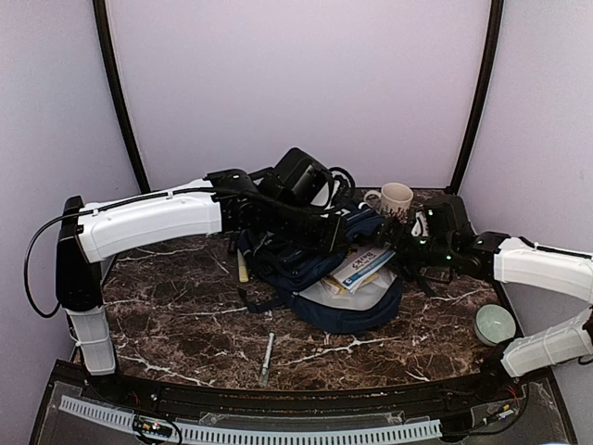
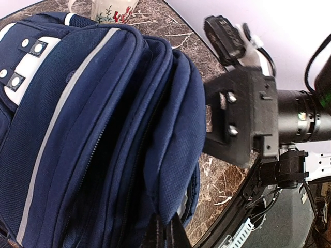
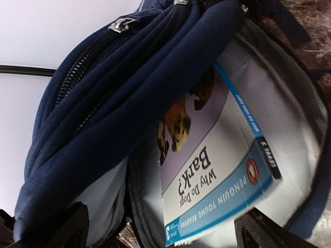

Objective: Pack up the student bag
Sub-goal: Place the book in the largest pocket of the bag, then place the largest pocket of the bag in the student bag.

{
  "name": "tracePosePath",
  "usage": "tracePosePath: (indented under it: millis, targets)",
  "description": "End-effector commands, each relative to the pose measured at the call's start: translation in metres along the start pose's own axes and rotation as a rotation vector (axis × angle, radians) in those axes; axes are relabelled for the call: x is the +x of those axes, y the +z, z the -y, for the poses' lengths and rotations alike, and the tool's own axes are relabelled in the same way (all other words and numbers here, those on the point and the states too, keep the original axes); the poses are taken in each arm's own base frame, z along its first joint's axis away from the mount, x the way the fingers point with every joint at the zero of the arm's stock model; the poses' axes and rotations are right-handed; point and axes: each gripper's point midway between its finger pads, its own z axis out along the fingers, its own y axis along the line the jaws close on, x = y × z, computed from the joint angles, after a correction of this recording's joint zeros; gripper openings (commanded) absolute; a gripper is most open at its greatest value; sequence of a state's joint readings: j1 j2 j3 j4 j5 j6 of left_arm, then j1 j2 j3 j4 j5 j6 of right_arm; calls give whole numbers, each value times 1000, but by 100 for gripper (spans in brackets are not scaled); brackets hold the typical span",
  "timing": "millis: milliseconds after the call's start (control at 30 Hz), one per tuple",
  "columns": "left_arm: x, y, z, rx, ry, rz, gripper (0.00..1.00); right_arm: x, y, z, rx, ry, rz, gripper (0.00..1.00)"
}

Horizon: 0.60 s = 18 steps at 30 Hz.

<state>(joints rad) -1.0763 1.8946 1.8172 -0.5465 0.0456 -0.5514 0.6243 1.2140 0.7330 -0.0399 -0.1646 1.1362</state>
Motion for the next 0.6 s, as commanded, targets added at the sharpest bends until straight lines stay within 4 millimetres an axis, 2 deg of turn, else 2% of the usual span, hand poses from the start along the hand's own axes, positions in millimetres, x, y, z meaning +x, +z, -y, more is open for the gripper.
tracePosePath:
  millis: [0, 100, 233, 400, 567]
  targets:
    - [-30, -17, 30, 98, 30, 100, 0, 4, -36, 21, 150, -76, 3, 100]
    - [-30, -14, 29, 95, 33, 99, 0, 11, -57, 38, 222, -94, -7, 100]
    - [-25, -7, 26, 92, 46, 79, 0, 16, -80, 49, 270, -88, -4, 100]
    - [-15, 4, 27, 118, 84, 37, 0, 8, -94, 36, 195, -61, 68, 100]
    - [-7, 21, 31, 158, 120, -11, 0, 5, -98, 22, 131, 71, 91, 100]
